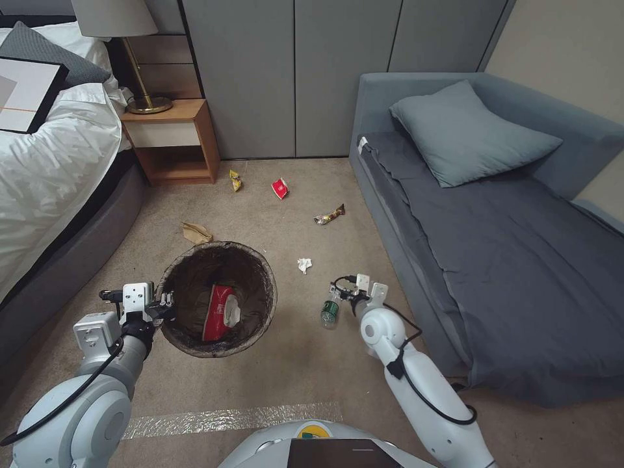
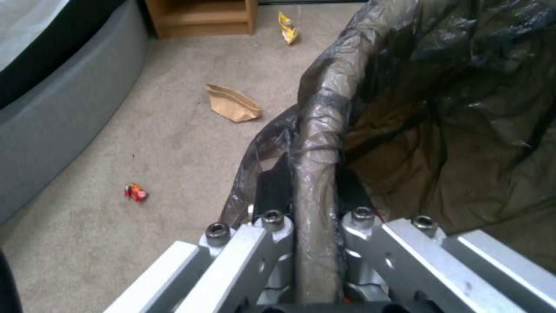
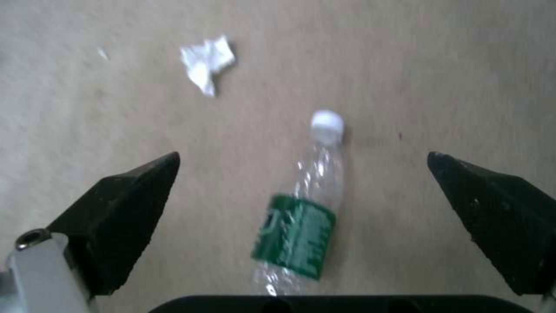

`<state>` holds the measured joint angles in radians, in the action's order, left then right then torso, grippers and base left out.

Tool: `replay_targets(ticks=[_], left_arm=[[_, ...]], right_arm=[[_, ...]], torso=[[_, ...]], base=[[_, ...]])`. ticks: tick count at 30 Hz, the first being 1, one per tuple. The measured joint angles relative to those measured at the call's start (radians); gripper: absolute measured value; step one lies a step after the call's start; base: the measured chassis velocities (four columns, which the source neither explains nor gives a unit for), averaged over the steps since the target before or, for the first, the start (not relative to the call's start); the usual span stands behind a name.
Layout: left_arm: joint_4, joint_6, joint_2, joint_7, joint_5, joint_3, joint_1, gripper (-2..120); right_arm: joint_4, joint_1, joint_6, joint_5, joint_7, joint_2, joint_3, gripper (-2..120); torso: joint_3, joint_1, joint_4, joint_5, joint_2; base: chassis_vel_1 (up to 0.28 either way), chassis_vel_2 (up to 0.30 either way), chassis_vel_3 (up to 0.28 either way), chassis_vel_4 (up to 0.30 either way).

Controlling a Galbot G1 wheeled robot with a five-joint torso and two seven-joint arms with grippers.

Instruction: Pick up the trash bin, then pick up the garbage from the floor and place it into the trash bin.

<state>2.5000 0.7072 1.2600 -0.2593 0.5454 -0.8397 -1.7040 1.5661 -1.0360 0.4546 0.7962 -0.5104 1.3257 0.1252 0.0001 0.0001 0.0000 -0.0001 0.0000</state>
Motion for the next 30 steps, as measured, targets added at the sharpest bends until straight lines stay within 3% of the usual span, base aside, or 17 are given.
replay_targets(ticks=[12,30], left_arm=[[0.0,0.0,0.003,0.001,-0.003,0.007,0.014,3],[-0.011,-0.002,-0.002,0.007,-0.001,0.005,0.02,3]], right_arm=[[-0.133,0.04,0.004,-0.043,-0.077,0.059,-0.04,100],[-0.298,0.107,-0.014,-0.091,-0.076,0.141,-0.059,100]], torso=[[0.0,0.0,-0.0001,-0.0001,0.0],[0.0,0.0,-0.0001,0.0,0.0]], base=[[0.0,0.0,0.0,0.0],[0.0,0.0,0.0,0.0]])
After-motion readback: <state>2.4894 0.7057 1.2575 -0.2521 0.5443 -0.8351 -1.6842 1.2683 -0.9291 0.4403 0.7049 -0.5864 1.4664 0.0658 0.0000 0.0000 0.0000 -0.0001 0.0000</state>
